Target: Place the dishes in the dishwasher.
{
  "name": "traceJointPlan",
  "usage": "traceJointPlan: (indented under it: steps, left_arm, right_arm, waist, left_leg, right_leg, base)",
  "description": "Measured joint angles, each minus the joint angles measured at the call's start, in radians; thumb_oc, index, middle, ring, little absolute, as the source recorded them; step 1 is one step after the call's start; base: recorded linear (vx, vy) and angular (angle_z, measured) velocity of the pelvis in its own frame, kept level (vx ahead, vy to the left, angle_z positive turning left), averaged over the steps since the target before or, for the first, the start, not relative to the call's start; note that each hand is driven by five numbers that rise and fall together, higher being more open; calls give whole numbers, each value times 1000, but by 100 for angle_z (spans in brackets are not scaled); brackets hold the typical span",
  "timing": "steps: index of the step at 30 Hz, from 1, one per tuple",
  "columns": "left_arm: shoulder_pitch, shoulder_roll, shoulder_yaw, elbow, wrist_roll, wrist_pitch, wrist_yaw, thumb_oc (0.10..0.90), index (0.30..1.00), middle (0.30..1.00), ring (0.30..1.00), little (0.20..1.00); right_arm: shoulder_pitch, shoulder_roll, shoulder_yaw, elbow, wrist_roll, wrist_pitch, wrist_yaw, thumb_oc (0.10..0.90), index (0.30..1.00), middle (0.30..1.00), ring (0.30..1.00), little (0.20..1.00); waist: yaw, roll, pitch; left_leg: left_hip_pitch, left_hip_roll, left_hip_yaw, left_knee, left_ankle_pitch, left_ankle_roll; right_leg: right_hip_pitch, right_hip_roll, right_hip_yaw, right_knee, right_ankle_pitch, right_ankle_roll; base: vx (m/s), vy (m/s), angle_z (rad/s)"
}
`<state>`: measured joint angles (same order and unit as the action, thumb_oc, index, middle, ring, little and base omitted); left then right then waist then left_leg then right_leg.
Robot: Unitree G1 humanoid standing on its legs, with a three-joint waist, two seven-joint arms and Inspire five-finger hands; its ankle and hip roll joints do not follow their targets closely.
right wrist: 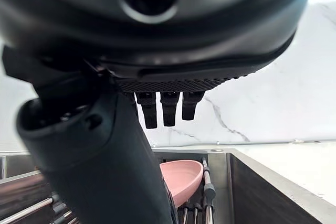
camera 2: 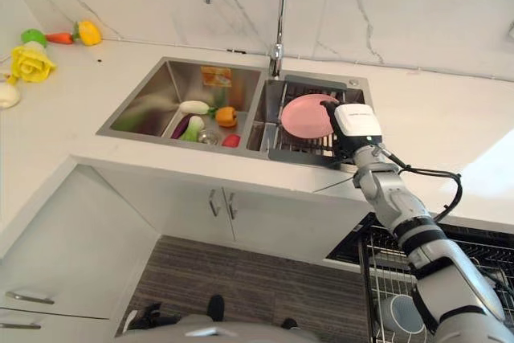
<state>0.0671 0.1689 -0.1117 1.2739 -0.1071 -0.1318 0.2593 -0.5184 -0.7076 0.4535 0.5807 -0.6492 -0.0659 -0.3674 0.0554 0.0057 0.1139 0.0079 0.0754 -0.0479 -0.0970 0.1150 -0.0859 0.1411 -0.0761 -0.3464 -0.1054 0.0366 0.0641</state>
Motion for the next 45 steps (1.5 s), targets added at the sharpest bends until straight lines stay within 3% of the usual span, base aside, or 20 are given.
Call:
traceJointPlan:
  steps: [1, 2, 3, 4, 21, 29, 35, 36, 37, 38, 45]
  left_arm:
    - [0, -1, 0, 5, 0, 0, 0, 800, 900, 900, 900, 900]
    - [1, -4, 0, 6, 0, 0, 0, 800, 900, 900, 900, 900]
    - [2, -10, 1, 6, 0, 0, 2, 800, 900, 900, 900, 900]
    - [2, -10, 1, 7, 0, 0, 2, 800, 900, 900, 900, 900]
    - [-10, -15, -1, 7, 2, 1, 3, 800, 900, 900, 900, 900]
    - [-19, -14, 2, 6, 19, 1, 18, 800, 900, 900, 900, 900]
    - [-38, -8, 5, 5, 21, 2, 21, 800, 900, 900, 900, 900]
    - [-37, -6, 10, 5, 22, 1, 21, 800, 900, 900, 900, 900]
    - [-37, -6, 10, 5, 22, 1, 21, 800, 900, 900, 900, 900]
    - [-37, -6, 11, 5, 21, 2, 22, 800, 900, 900, 900, 900]
    - [-33, 6, 12, 5, 21, 2, 17, 800, 900, 900, 900, 900]
  right_arm:
    - [-3, 3, 2, 16, 1, 2, -3, 725, 787, 787, 787, 787]
    - [-3, 5, 4, 25, 0, 5, -4, 527, 491, 491, 491, 491]
    - [-3, 6, 4, 31, 0, 9, -4, 414, 321, 321, 321, 321]
    - [-3, 7, 4, 34, 0, 12, -6, 400, 300, 300, 300, 300]
    - [5, 15, 3, 54, -76, 20, -59, 400, 300, 300, 300, 300]
    - [106, 12, -84, -237, -98, 3, -117, 400, 300, 300, 300, 300]
    - [185, 40, -247, -406, -94, -15, -192, 400, 300, 300, 300, 300]
    - [200, 71, -290, -442, -45, -25, -192, 649, 674, 674, 674, 674]
    - [200, 71, -290, -442, -45, -25, -192, 649, 674, 674, 674, 674]
    - [201, 83, -299, -446, 9, -36, -190, 800, 900, 900, 900, 900]
    - [234, 77, -316, -436, 195, -59, -96, 800, 900, 900, 900, 900]
  waist:
    - [3, 4, -2]
    - [3, 8, -5]
    - [4, 12, -7]
    - [8, 15, -9]
    - [17, 23, -14]
    - [-7, 19, 1]
    - [-15, 9, 27]
    - [-16, 7, 28]
    - [-16, 7, 28]
    - [-24, 3, 30]
    - [-46, -12, 39]
  left_leg:
    - [-2, -1, -5, 0, 2, -1]
    - [-6, -3, -15, 0, 3, -2]
    - [-10, -5, -18, 0, 5, -2]
    - [-9, -5, -21, 0, 6, -2]
    - [-23, -9, -43, 0, 12, -2]
    - [-28, -9, -40, 0, 15, 3]
    - [-24, -6, -22, 0, 9, -2]
    - [-21, -6, -15, 0, 8, -1]
    - [-21, -6, -15, 0, 8, -1]
    - [-16, -4, -10, 0, 7, 1]
    - [1, -2, 18, 0, -2, 4]
  right_leg:
    - [0, -1, -4, 0, 0, 0]
    - [0, -1, -11, 0, 1, -2]
    - [-2, -2, -17, 0, 0, -2]
    - [-2, -2, -21, 0, 0, -1]
    - [-7, -3, -41, 0, -2, -1]
    - [-17, -4, -35, 0, -3, 0]
    - [-20, -4, -21, 0, -3, 2]
    - [-21, -4, -14, 0, -2, 0]
    - [-21, -4, -14, 0, -2, 0]
    - [-20, -3, -6, 0, -2, 0]
    - [-19, -4, 24, 0, -2, 0]
  base:
    - [-1, -1, 16]
    - [-1, 0, 19]
    - [2, -1, 18]
    - [4, 2, 13]
    - [3, -2, 4]
    - [8, -1, -2]
    - [1, -2, -6]
    - [1, -6, -13]
    - [4, -7, -15]
    - [8, -1, -12]
    - [2, -2, -13]
